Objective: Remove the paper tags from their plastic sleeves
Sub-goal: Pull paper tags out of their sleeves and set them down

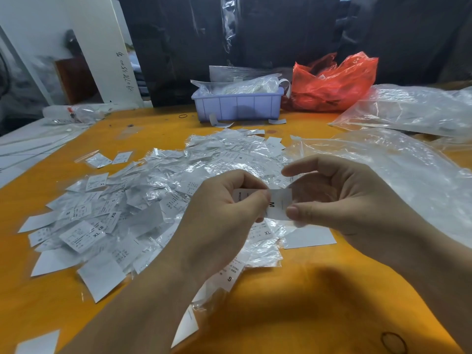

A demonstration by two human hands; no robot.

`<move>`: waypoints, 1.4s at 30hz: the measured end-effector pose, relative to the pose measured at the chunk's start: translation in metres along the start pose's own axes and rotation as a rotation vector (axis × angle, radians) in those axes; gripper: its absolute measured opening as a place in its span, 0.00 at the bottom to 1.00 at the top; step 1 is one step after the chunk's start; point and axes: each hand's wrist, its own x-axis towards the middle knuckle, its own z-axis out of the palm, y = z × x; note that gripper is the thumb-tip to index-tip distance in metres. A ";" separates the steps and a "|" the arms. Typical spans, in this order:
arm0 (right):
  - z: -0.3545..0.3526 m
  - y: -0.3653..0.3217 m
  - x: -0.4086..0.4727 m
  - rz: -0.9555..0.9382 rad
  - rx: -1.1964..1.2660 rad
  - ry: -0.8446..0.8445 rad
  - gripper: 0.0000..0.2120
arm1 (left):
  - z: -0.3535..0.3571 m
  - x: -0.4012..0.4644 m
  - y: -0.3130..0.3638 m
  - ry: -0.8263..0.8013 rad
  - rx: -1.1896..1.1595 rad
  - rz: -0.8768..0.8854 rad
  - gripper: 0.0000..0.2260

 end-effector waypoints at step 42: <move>0.000 0.009 0.004 -0.062 -0.011 0.134 0.21 | 0.002 -0.002 0.002 0.025 0.033 0.016 0.05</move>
